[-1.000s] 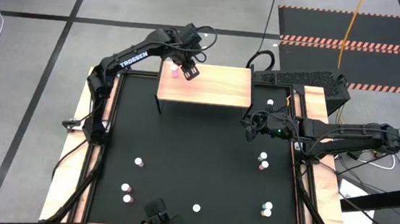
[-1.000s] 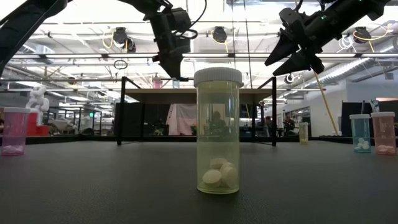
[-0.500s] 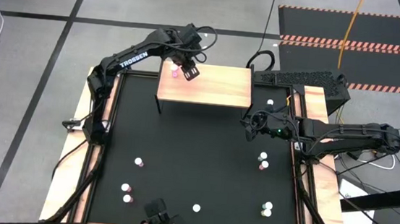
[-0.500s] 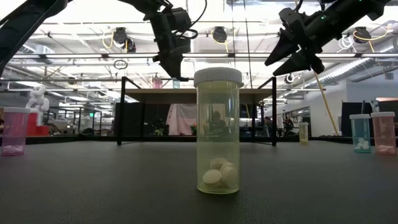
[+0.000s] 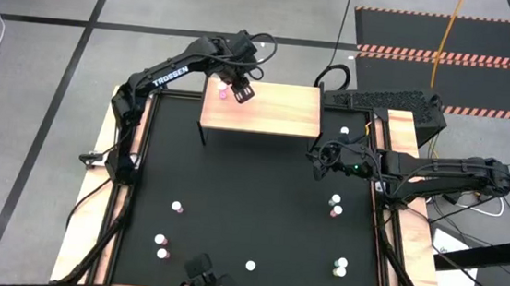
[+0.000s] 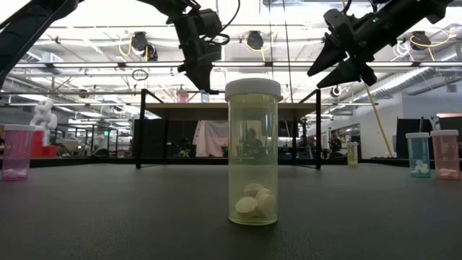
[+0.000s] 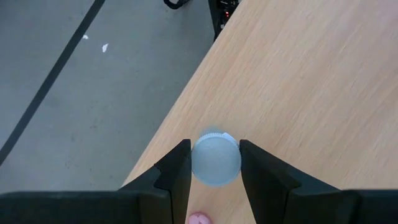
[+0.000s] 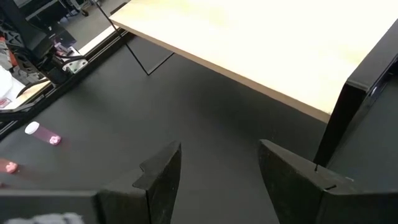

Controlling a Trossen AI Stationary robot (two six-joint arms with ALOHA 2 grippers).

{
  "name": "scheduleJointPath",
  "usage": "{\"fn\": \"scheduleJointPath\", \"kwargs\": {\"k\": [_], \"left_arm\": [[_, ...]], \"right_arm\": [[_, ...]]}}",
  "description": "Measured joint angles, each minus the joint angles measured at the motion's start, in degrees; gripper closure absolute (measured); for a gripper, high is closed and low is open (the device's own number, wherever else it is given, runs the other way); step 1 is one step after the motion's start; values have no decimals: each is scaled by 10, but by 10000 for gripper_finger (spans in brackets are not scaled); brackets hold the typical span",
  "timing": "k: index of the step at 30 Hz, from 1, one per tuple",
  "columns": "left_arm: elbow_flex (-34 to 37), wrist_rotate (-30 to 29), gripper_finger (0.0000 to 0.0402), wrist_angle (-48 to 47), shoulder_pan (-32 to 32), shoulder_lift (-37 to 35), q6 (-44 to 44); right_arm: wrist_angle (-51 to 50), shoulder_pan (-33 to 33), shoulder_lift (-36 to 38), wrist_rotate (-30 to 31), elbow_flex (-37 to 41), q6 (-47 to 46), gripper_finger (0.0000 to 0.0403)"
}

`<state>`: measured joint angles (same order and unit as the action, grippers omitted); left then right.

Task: Pick and place medicine bottles onto shelf by color
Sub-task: Put the top left blue pill bottle on the shelf

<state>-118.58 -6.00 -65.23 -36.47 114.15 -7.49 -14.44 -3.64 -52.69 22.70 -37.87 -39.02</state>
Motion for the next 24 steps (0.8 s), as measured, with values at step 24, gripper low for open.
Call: {"fn": "scheduleJointPath", "kwargs": {"k": [24], "left_arm": [[0,1,242,8,-1,1,0]], "right_arm": [[0,0,0,-3,0,-8,195]]}}
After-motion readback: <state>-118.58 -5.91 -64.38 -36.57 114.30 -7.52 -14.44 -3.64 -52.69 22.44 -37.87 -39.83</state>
